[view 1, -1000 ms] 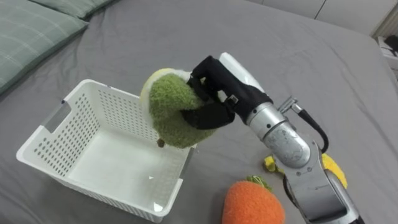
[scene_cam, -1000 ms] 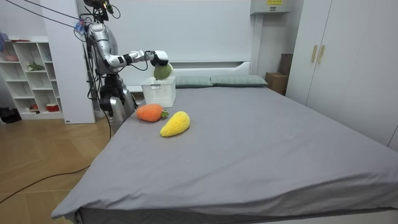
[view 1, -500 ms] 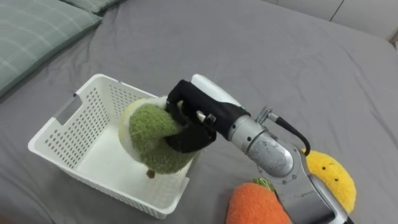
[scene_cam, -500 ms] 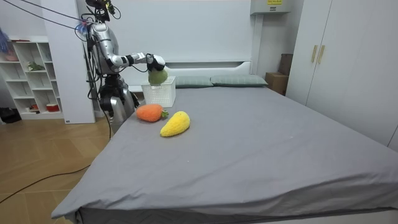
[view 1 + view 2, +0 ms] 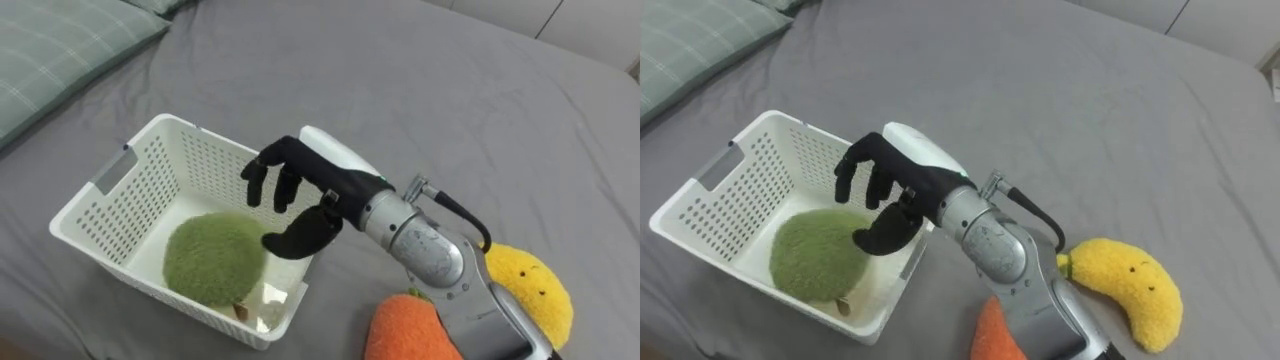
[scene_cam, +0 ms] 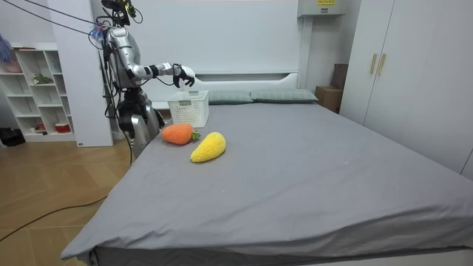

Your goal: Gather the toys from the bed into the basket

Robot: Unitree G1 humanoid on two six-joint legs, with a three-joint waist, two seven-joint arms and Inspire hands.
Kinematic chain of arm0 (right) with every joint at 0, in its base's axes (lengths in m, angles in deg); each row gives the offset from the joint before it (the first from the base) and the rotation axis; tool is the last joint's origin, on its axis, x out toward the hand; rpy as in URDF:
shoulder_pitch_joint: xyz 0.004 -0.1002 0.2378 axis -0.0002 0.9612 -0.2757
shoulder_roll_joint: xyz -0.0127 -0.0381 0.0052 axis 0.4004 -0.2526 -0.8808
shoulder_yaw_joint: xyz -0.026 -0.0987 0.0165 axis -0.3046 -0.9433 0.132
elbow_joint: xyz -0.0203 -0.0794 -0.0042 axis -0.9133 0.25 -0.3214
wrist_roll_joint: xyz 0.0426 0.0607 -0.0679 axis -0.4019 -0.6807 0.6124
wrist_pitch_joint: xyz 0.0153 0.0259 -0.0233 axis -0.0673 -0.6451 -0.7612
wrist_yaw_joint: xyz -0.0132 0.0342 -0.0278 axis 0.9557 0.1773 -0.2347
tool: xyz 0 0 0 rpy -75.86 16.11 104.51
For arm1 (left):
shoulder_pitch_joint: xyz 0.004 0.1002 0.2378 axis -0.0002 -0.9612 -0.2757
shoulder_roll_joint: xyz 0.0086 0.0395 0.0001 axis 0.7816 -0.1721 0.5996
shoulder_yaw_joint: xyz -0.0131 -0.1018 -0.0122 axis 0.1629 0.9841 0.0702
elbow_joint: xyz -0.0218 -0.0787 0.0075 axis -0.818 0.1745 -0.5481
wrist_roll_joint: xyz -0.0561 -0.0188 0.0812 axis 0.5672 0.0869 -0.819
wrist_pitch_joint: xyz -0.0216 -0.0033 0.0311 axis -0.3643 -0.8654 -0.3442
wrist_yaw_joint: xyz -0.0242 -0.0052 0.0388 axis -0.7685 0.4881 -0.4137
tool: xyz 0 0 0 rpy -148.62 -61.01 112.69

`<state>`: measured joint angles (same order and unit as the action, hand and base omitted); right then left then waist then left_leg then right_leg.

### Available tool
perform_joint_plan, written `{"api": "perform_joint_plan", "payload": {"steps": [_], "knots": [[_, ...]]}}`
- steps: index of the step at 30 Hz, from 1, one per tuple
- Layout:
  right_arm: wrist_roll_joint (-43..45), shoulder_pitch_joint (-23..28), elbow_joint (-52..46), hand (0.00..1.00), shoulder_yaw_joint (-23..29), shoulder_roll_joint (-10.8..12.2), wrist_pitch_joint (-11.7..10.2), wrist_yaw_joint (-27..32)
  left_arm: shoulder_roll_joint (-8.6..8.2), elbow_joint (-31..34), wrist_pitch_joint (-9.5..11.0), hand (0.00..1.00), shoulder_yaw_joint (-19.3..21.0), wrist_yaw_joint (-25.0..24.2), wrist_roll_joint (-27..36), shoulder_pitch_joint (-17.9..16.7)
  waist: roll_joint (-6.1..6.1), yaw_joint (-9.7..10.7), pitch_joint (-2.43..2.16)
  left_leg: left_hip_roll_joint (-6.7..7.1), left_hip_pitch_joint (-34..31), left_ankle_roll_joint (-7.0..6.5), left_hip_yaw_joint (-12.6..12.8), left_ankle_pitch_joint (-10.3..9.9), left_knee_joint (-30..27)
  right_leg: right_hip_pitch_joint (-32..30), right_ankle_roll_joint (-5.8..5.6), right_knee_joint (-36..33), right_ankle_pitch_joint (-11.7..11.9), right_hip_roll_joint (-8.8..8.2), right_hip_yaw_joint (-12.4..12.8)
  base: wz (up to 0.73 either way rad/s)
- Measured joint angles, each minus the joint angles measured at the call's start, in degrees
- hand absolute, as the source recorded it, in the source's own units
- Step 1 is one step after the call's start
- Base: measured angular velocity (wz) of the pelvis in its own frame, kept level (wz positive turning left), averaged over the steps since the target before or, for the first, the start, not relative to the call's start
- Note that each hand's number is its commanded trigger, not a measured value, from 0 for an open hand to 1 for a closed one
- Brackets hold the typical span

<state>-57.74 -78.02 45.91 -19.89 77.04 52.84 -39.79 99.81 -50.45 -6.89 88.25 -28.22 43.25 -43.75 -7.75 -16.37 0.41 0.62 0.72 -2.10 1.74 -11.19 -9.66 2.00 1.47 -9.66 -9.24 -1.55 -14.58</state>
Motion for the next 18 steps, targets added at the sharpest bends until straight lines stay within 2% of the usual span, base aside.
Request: {"api": "perform_joint_plan", "payload": {"steps": [10,18], "knots": [[-0.01,0.0,0.42,0.0,-0.28,0.02,0.15,1.19,0.14,-0.01,-0.02,0.0,0.01,0.17,-0.02,-0.03,0.07,-0.02,0.05,0.06,0.01,-0.07,-0.05,0.04,0.02,0.03,-0.09,0.02,0.05,0.01,0.0,0.0],[-1.63,0.0,0.41,0.0,-0.82,-0.07,-0.04,5.74,0.14,-0.41,0.06,0.0,-0.02,1.09,0.07,-0.05,0.11,0.03,0.08,0.06,0.07,-0.08,-0.02,0.04,-0.01,0.04,-0.09,0.07,0.05,0.1,0.21,0.0]]}}
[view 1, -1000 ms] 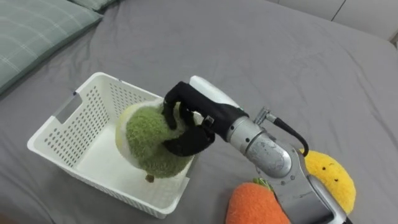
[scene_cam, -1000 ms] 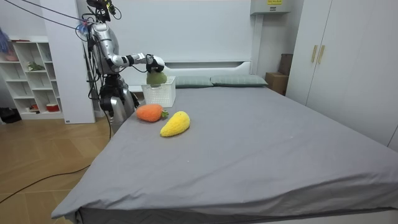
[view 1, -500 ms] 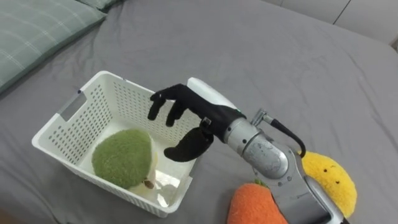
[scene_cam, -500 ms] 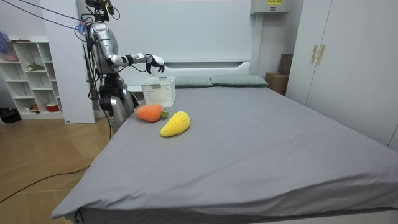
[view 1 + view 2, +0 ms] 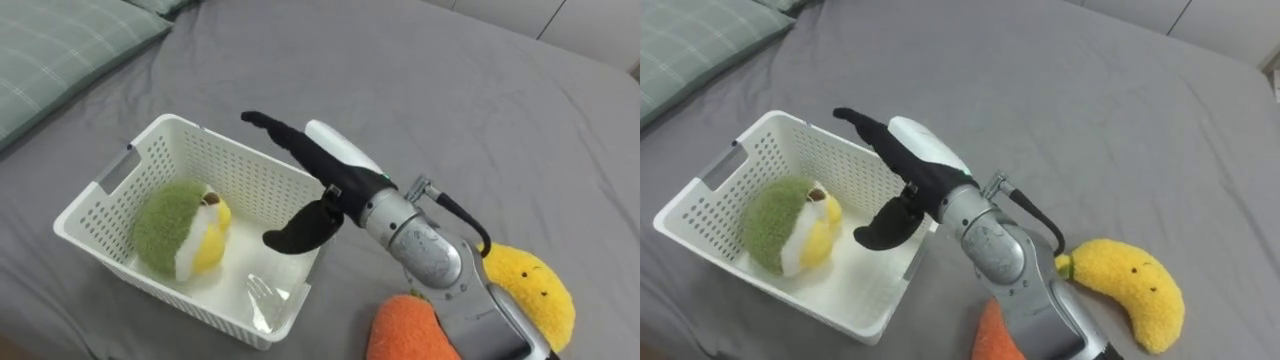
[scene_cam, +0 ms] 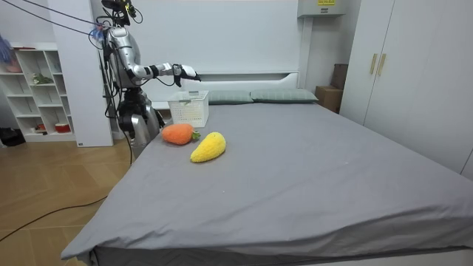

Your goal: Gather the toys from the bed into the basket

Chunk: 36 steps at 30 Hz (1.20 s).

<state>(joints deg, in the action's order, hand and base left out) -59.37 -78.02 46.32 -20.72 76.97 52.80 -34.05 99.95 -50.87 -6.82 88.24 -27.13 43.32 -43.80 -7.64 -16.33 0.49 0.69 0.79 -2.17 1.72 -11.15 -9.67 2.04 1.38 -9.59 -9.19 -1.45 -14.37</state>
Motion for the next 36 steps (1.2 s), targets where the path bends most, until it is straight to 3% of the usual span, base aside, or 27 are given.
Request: {"api": "perform_joint_plan", "payload": {"steps": [3,5,8,12,15,19,23,36], "knots": [[-1.49,0.0,0.0,0.0,0.27,-0.01,-0.79,1.64,-0.05,-0.55,0.55,0.0,0.03,0.63,-0.03,-0.05,0.36,0.27,0.25,0.01,0.15,0.0,0.0,0.0,-0.09,0.3,-0.04,0.01,0.02,0.0,-0.19,0.0],[-1.85,0.02,-0.01,0.0,1.46,-0.2,-1.83,2.35,-0.23,-0.86,0.79,0.0,0.27,0.63,-0.03,-0.18,1.0,0.7,0.69,0.04,0.61,-0.02,-0.04,-0.01,-0.01,0.87,-0.12,0.14,0.08,0.0,-0.08,0.0],[-1.93,0.03,-0.05,0.0,3.73,-0.43,-3.12,2.94,-0.26,-0.82,1.33,0.0,0.33,0.61,0.02,-0.98,1.5,1.23,0.87,0.04,0.83,-0.02,-0.02,-0.01,-0.02,1.01,-0.13,0.02,0.08,-0.01,0.09,0.0],[-2.14,0.82,-0.07,0.0,6.06,-0.59,-4.54,4.72,-0.74,-0.82,1.37,0.0,0.28,0.61,-0.01,-2.67,2.11,2.9,0.53,0.06,0.87,-0.04,-0.03,0.0,-0.07,1.09,-0.14,0.02,0.09,-0.02,0.1,0.0],[-2.11,1.87,-0.06,0.0,6.2,-2.02,-5.03,6.29,-0.94,-0.82,1.35,0.0,0.19,0.6,0.02,-3.53,2.57,3.83,0.02,0.06,0.95,-0.04,0.0,0.01,-0.07,1.14,-0.14,0.02,0.09,-0.01,0.13,0.0],[-1.89,3.03,-0.07,0.0,6.77,-4.37,-5.04,7.16,-1.03,-0.74,1.36,0.0,0.6,0.66,-0.01,-3.5,2.3,4.92,-0.52,0.03,1.18,-0.06,0.22,0.04,-0.08,1.1,-0.14,-0.09,0.09,-0.05,0.4,-0.02],[-1.52,4.43,-0.19,0.0,12.04,-4.98,-4.8,8.97,-1.4,-0.7,1.11,0.0,3.73,0.65,-0.02,-3.54,1.96,5.36,-0.73,-0.01,1.72,-0.07,0.74,0.03,0.05,1.39,-0.14,-0.16,0.1,-0.06,0.95,-0.07],[-0.53,6.31,-0.08,0.0,21.55,-5.22,-5.31,11.98,-1.45,-0.77,1.61,0.0,4.77,2.38,0.03,-5.04,2.34,8.71,-0.44,-0.14,2.94,-0.1,2.17,0.01,0.28,2.0,-0.2,-0.32,0.15,-0.12,2.11,-0.05]]}}
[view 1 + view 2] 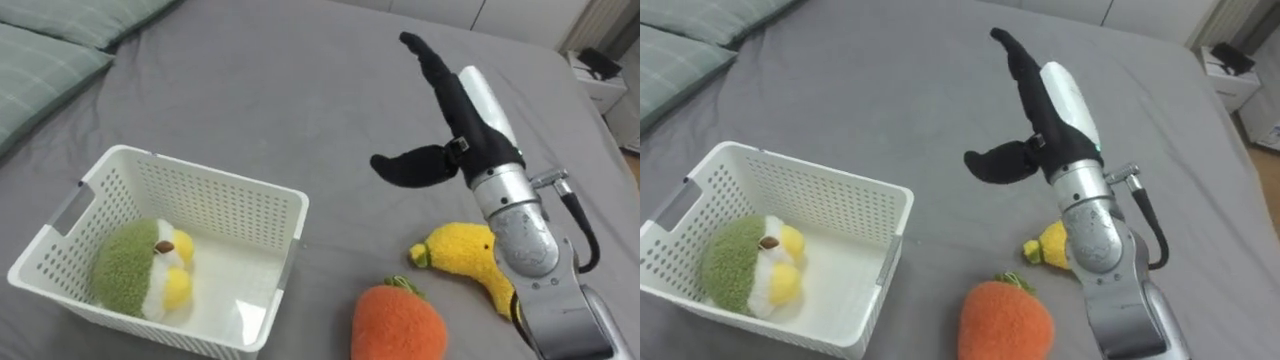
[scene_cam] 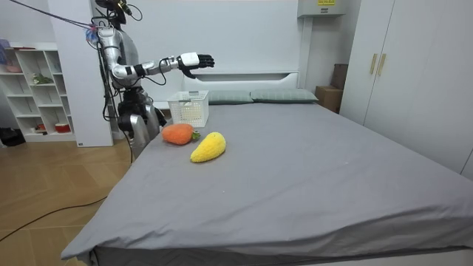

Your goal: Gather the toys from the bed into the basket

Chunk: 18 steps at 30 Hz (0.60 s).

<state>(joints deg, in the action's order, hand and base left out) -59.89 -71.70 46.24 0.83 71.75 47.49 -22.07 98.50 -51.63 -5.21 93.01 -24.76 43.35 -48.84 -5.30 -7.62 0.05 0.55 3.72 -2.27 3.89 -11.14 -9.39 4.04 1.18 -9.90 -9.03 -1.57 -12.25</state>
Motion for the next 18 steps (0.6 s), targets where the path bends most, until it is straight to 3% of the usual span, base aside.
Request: {"api": "perform_joint_plan", "payload": {"steps": [3,8,12,13,15,18], "knots": [[-0.77,0.0,1.17,0.0,1.08,-0.24,-0.43,0.99,-0.02,-0.08,-0.04,0.0,-0.02,0.51,0.42,-0.81,-0.08,0.21,0.17,-0.16,-0.02,0.01,0.61,-0.01,0.14,-0.24,0.02,-0.02,0.01,0.05,0.52,-0.07],[-1.27,0.0,8.89,0.0,3.52,-1.21,-0.74,3.18,-0.8,0.1,-0.02,0.0,0.94,1.68,0.34,-0.92,-0.9,0.34,0.05,-0.13,-0.1,0.01,0.67,-0.01,0.17,-0.26,0.0,0.04,0.03,0.38,0.53,0.0],[-1.73,0.01,9.77,0.0,4.42,-1.82,-0.73,3.37,-0.82,1.43,0.07,0.0,1.1,1.86,0.3,-2.6,-1.22,1.24,0.1,-0.23,-0.46,0.0,0.93,-0.03,0.08,-0.77,-0.01,0.1,0.12,0.59,1.05,-0.04],[-1.68,0.01,10.03,0.0,4.42,-2.22,-0.74,3.55,-0.6,1.49,0.07,0.0,1.13,1.95,0.33,-2.67,-1.53,1.24,-0.06,-0.27,-0.97,0.02,0.91,-0.02,-0.05,-1.21,0.07,0.1,0.17,0.62,1.06,-0.03],[-1.55,-0.03,11.62,0.0,4.44,-2.75,-0.94,4.08,-0.26,1.59,0.21,0.0,1.48,2.18,0.34,-2.56,-2.21,1.3,0.12,-0.33,-1.11,0.02,0.86,-0.02,-0.15,-1.36,0.12,0.14,0.23,0.7,1.15,0.0],[-1.36,-0.85,17.54,0.0,4.43,-3.81,-1.25,4.94,0.83,1.58,0.41,0.0,1.53,2.96,0.59,-1.97,-3.47,1.08,-0.25,-0.38,-2.14,0.03,0.83,-0.01,-0.41,-2.37,0.18,0.12,0.4,0.71,1.1,0.0]]}}
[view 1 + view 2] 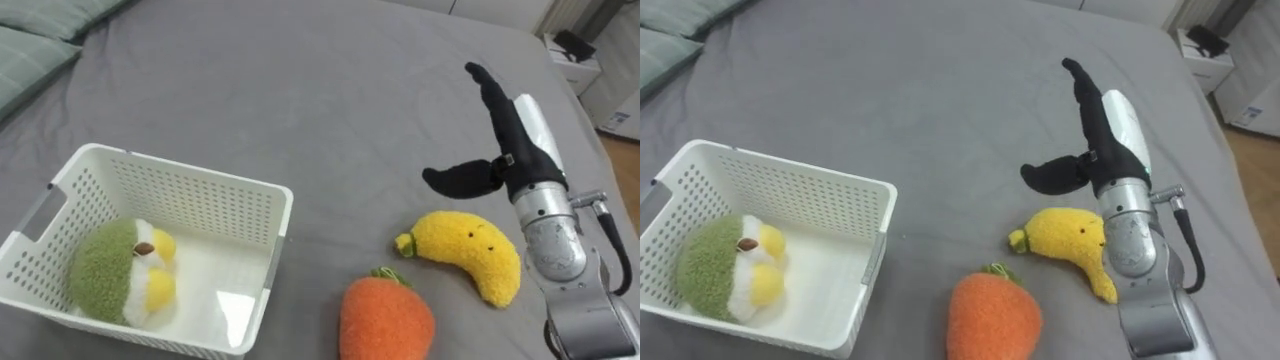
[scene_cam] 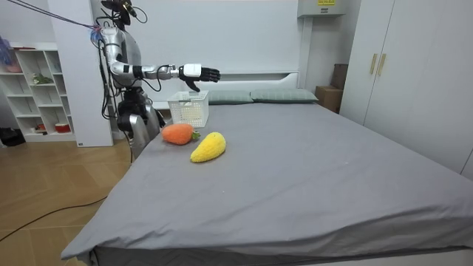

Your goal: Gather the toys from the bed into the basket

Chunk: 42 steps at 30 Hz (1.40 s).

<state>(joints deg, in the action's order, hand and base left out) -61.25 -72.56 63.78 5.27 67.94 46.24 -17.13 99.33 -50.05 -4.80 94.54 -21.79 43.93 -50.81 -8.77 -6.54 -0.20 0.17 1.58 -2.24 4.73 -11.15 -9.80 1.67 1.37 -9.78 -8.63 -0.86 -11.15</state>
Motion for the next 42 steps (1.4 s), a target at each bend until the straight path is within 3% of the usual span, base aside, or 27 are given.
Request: {"api": "perform_joint_plan", "payload": {"steps": [9,10,12,13,19,28,37,42], "knots": [[0.76,-3.42,14.08,0.0,-0.3,-0.18,-0.07,2.21,0.65,-0.5,0.54,0.0,-0.31,0.82,3.85,1.42,-0.61,-1.13,0.33,-0.17,-5.1,-0.31,1.26,0.17,-0.89,-4.88,-0.05,-0.06,1.16,-0.11,0.15,-0.04],[0.76,-4.02,16.62,0.0,-0.3,-0.23,-0.08,2.21,0.78,-0.51,0.54,0.0,-0.41,0.86,5.09,1.52,-0.5,-1.16,0.64,-0.25,-5.45,-0.3,1.3,0.18,-1.01,-5.21,-0.02,0.02,1.35,-0.07,0.11,-0.03],[0.61,-4.25,18.83,0.0,-0.71,-0.68,-0.06,2.28,1.17,-0.49,0.74,0.0,-1.11,0.93,7.02,1.58,-0.26,-1.46,0.83,-0.27,-6.55,-0.33,1.24,0.24,-1.21,-6.18,0.02,0.01,1.38,-0.13,-0.04,0.0],[0.54,-5.25,20.92,0.0,-2.47,-1.91,-0.11,2.26,1.54,-0.44,0.88,0.0,-1.87,0.92,7.45,1.61,-0.14,-1.42,0.95,-0.31,-7.55,-0.33,1.24,0.25,-1.76,-6.98,0.1,0.0,1.44,-0.25,-0.09,0.0],[0.6,-9.13,28.03,0.0,-4.64,-3.75,-0.28,2.7,2.37,-0.43,0.87,0.0,-2.99,0.68,9.06,2.4,-0.2,-1.59,0.97,-0.39,-10.24,-0.23,1.04,0.33,-2.34,-9.49,0.17,-0.02,1.48,-0.44,-0.7,0.04],[0.6,-12.58,38.14,0.0,-4.8,-3.76,-0.99,2.69,2.6,-0.28,0.91,0.0,-3.84,0.82,10.1,3.81,-0.21,-1.81,1.18,-0.32,-12.51,-0.27,0.84,0.36,-2.88,-11.03,0.16,0.16,1.48,-0.71,-1.91,0.07],[0.66,-12.35,43.94,0.0,-4.79,-3.88,-1.09,2.12,2.61,1.45,1.75,0.0,-3.91,1.36,11.2,3.85,0.76,-1.76,1.25,-0.24,-14.04,-0.34,-0.15,0.49,-3.29,-11.98,0.18,0.07,1.49,-0.88,-3.21,0.06],[0.71,-12.54,45.63,0.0,-5.14,-5.33,-2.15,2.16,2.61,1.66,2.2,0.0,-3.94,1.35,11.28,3.91,0.82,-2.46,1.22,-0.23,-14.0,-0.33,-0.14,0.53,-3.3,-11.96,0.18,0.04,1.49,-0.9,-3.23,0.0]]}}
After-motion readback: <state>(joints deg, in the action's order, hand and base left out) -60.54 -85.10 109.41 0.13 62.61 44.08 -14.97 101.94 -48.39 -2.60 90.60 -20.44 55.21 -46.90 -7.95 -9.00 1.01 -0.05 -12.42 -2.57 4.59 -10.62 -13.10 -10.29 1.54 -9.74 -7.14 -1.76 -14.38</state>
